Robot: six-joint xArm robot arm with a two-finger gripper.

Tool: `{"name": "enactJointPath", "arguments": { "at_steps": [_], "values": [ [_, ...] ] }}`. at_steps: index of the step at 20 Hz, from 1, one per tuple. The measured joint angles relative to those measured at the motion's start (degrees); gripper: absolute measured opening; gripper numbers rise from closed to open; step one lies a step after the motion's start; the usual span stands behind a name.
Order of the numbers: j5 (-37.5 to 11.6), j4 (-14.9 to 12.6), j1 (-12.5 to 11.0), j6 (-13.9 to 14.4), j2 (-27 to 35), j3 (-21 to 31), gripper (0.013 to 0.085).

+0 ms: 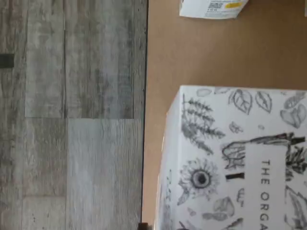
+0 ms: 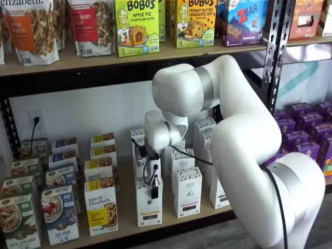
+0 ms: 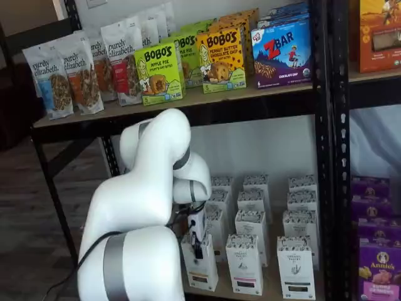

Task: Pick up the white box with a yellow strip in the middle, on the bottom shelf, the fourth box from the left

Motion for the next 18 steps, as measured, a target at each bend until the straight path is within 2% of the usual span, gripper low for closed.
{"name": "enactJointPath", "arguments": {
  "at_steps": [1,3,4,5,13,18],
  "values": [
    [0.12,0.06,-0.02,-0.05,0.04,-0.11,0.0690],
    [0.74,-0.11,-0.08,0.06,0.22,-0.63,0.0610],
    [0.90,-0.07,-0.08,0.02,0.27,-0.75,0.0610],
    [1.32,0.03,-0.08,-0.05,0.40,-1.06,0.0570],
    [2.74,-0.86,0.03,0.85,0.79,-2.11,0.0570],
    [2.91,-0.71,0.31,0.99,-0.25,-0.78,0.0570]
  ]
}}
